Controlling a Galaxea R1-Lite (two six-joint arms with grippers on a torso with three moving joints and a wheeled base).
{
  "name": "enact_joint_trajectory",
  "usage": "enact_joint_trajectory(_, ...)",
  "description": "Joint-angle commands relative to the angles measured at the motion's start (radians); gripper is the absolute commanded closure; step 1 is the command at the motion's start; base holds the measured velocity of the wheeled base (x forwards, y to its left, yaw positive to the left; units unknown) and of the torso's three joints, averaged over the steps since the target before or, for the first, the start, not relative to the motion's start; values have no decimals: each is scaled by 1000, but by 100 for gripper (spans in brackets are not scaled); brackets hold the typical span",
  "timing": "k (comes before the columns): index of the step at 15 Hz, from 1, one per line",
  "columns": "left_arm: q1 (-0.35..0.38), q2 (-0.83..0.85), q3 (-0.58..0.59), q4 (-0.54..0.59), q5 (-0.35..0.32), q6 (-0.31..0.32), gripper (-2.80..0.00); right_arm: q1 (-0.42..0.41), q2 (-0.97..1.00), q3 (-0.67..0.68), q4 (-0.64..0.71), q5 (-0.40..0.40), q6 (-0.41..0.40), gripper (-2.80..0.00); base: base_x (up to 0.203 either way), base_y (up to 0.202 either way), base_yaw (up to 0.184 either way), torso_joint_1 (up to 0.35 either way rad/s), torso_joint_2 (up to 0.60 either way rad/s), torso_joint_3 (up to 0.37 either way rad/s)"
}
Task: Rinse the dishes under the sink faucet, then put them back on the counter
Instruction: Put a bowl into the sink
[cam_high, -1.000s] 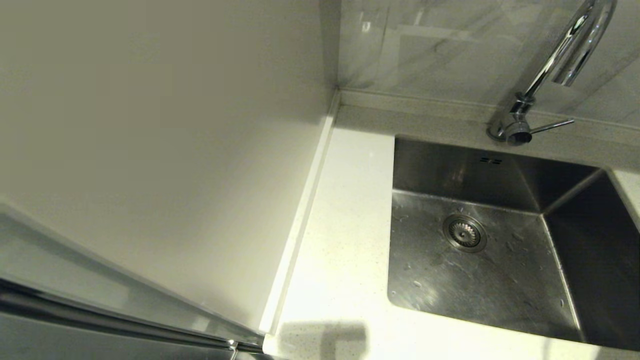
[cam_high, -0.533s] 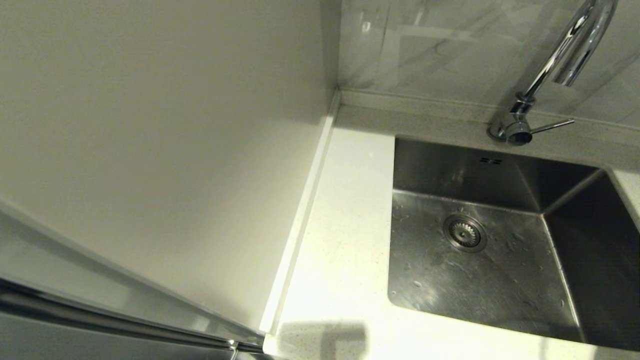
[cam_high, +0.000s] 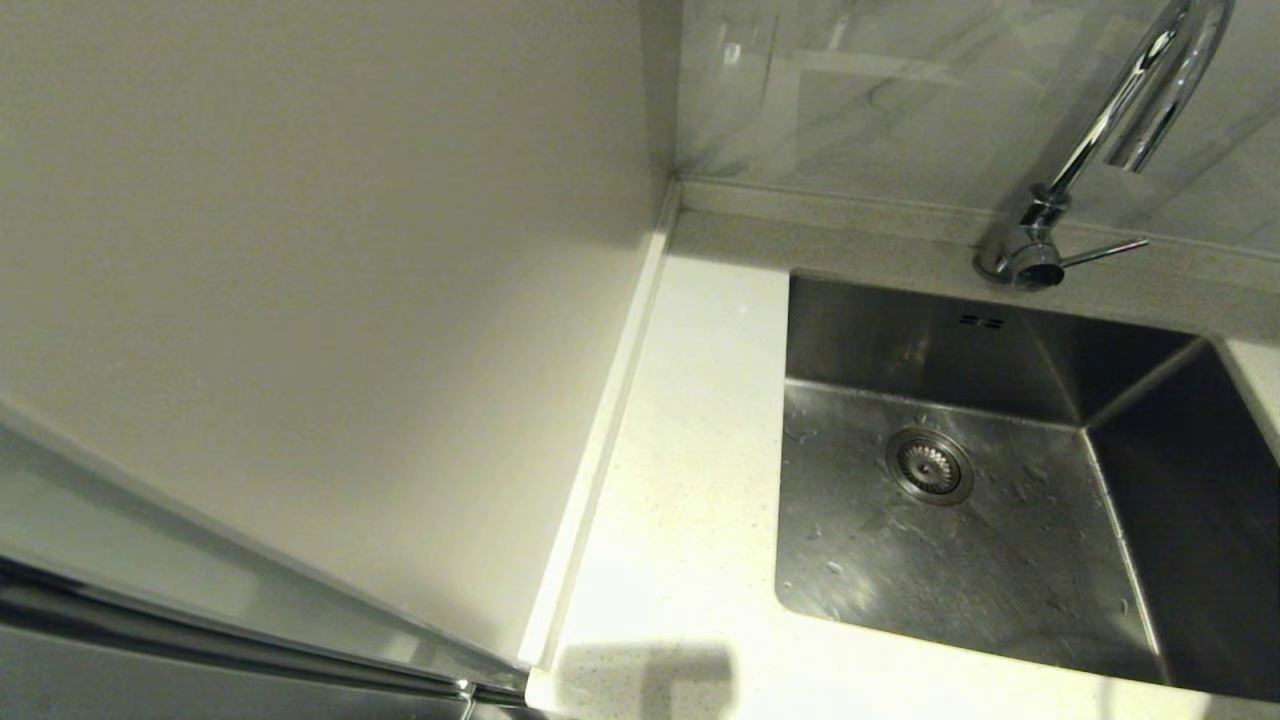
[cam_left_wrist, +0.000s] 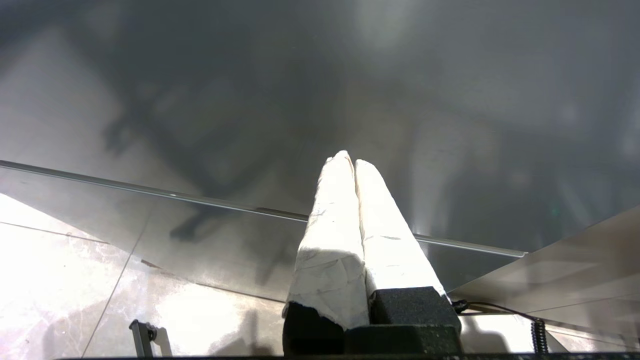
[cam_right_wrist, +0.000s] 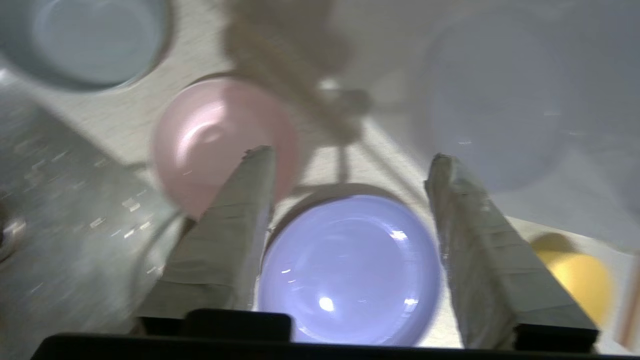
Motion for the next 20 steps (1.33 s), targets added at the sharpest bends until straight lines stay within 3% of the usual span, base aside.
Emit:
enact_joint_trajectory(1, 0, 0, 3, -1, 0, 0, 0, 23, 36, 17, 4, 65, 1, -280, 0, 0, 0, 0, 0, 0)
enact_joint_trajectory(4, 0, 0, 3, -1, 0, 0, 0, 77, 93, 14, 1, 79, -3, -280, 0, 0, 0, 0, 0, 0)
enact_joint_trajectory(7, 0, 0, 3, -1, -1, 0, 0, 121, 140, 19, 0, 117, -74, -280, 0, 0, 0, 0, 0, 0)
enact_joint_trajectory(9, 0, 0, 3, -1, 1, 0, 0, 129, 150, 22, 1, 135, -171, -280, 0, 0, 0, 0, 0, 0)
enact_joint_trajectory(12, 0, 0, 3, -1, 1, 0, 0, 130, 175, 23, 4, 192, -382, -280, 0, 0, 0, 0, 0, 0)
enact_joint_trajectory(18, 0, 0, 3, -1, -1, 0, 0, 268, 258, -6, 4, 221, -555, -280, 0, 0, 0, 0, 0, 0)
enact_joint_trajectory(20, 0, 0, 3, -1, 0, 0, 0, 298, 275, -13, 3, 219, -569, -280, 0, 0, 0, 0, 0, 0)
